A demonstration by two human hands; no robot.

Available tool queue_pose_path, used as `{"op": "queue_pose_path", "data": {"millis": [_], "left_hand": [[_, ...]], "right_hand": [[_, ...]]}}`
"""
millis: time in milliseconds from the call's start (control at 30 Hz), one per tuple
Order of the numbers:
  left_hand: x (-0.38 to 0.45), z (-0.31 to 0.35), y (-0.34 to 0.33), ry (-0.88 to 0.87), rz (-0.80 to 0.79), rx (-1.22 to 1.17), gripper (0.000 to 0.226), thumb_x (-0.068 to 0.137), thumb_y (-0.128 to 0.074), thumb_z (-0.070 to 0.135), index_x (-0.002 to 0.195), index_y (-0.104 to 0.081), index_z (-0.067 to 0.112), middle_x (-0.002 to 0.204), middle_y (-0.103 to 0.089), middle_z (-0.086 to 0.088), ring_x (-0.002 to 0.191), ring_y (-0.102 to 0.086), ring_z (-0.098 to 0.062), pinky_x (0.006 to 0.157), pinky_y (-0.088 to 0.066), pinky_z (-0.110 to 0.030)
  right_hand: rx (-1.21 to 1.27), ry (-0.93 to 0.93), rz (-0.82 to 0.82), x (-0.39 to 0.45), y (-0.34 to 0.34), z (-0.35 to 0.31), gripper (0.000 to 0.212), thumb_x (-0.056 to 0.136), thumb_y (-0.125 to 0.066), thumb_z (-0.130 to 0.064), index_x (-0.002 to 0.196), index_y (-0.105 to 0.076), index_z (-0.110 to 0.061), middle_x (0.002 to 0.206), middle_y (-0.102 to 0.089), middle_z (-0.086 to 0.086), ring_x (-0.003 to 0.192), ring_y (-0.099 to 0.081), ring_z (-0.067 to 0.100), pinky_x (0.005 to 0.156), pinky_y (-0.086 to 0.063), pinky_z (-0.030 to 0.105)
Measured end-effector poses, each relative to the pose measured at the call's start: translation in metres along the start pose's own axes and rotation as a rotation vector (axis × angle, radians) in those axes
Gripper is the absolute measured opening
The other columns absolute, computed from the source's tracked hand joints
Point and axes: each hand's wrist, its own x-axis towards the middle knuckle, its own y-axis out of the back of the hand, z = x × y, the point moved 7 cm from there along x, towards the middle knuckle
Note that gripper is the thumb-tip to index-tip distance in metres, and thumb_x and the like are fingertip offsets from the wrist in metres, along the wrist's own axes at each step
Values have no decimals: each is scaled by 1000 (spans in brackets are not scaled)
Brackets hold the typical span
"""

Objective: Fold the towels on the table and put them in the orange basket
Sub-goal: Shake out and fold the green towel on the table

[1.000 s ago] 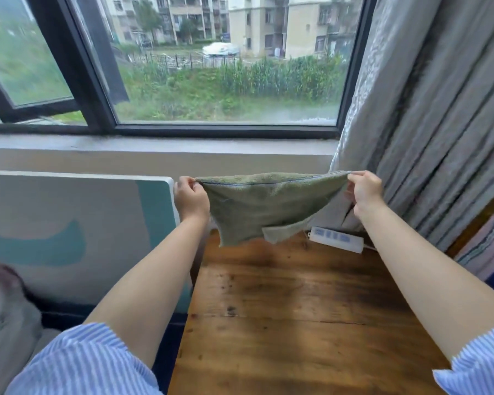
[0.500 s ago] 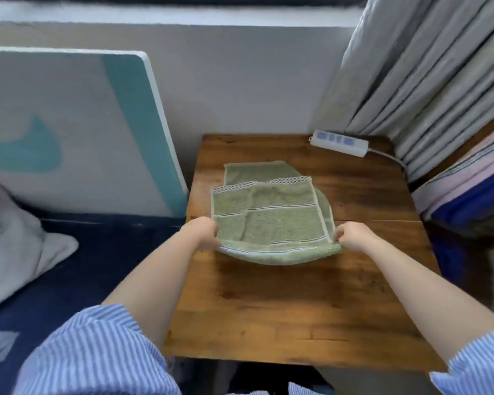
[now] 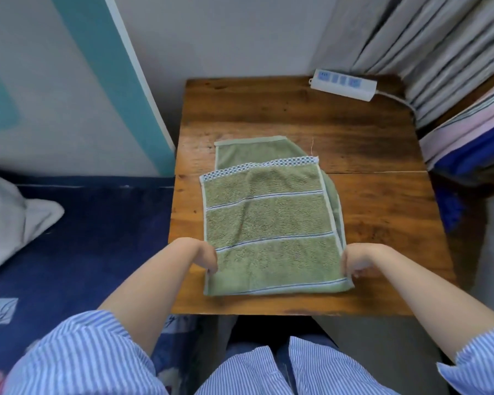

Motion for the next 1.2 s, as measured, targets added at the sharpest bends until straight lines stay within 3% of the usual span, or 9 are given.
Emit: {"op": "queue_pose_path", "data": {"millis": [67, 133, 267, 433, 533, 667, 867, 1067, 1200], "left_hand": [[3, -2, 19, 19, 94, 23, 38, 94, -43, 23, 129, -49, 10, 137, -46, -8, 124, -45, -26, 99, -40, -35], [4, -3, 46, 29, 245, 32, 35, 95, -38, 18, 125, -50, 6, 131, -51, -12, 118, -50, -28, 94, -43, -34], [8, -9, 104, 89, 423, -21, 29, 93, -37, 13, 117, -52, 5, 120, -56, -13, 106, -55, -28, 84, -48, -35], [21, -23, 155, 183, 561, -120, 31, 91, -36, 8, 119, -48, 7, 120, -55, -12, 107, -54, -29, 76, -45, -34], [32, -32, 174, 221, 650, -180, 32, 91, -34, 5, 121, -47, 7, 123, -51, -13, 112, -49, -29, 81, -44, -37], [46, -40, 184, 239, 709, -189, 43, 89, -36, 1, 131, -38, 6, 132, -44, -13, 121, -41, -30, 92, -41, -39], [57, -47, 189, 225, 709, -109, 39, 88, -37, -1, 126, -44, 7, 126, -50, -13, 117, -41, -29, 91, -40, -35], [28, -24, 222, -75, 847, -5, 20, 92, -43, 12, 107, -55, 9, 108, -53, -8, 102, -45, -25, 81, -41, -34], [20, -10, 258, -205, 1007, -94, 21, 95, -42, 14, 106, -56, 4, 112, -56, -12, 111, -45, -27, 93, -39, -35]], "right_hand": [[-35, 5, 116, 4, 23, 0, 21, 90, -46, -10, 103, -62, -7, 89, -54, 8, 73, -49, 17, 64, -39, 23], [-33, 26, 287, 8, 55, -1, 19, 89, -43, -11, 92, -62, -9, 95, -58, 12, 84, -51, 19, 70, -39, 24], [151, 99, 553, 12, 121, -10, 29, 90, -40, -9, 108, -62, -7, 113, -63, 12, 100, -58, 26, 77, -47, 30], [148, 199, 728, 27, 181, -34, 34, 92, -38, -7, 121, -57, -7, 123, -58, 13, 111, -54, 27, 87, -48, 36], [86, 247, 818, 40, 205, -44, 36, 90, -40, -4, 124, -53, -8, 128, -53, 12, 120, -44, 28, 99, -40, 40], [26, 299, 853, 54, 222, -51, 46, 87, -44, -2, 131, -47, -15, 137, -46, 6, 127, -36, 25, 105, -30, 40], [7, 306, 834, 70, 239, -46, 35, 87, -46, -3, 119, -59, -11, 110, -59, 10, 108, -46, 28, 91, -36, 36], [226, 377, 828, 62, 243, -28, 21, 86, -54, -6, 103, -64, -1, 104, -60, 14, 104, -51, 29, 85, -38, 31], [286, 361, 801, 64, 232, -24, 18, 88, -51, -7, 103, -61, -2, 102, -61, 11, 99, -56, 25, 75, -35, 25]]}}
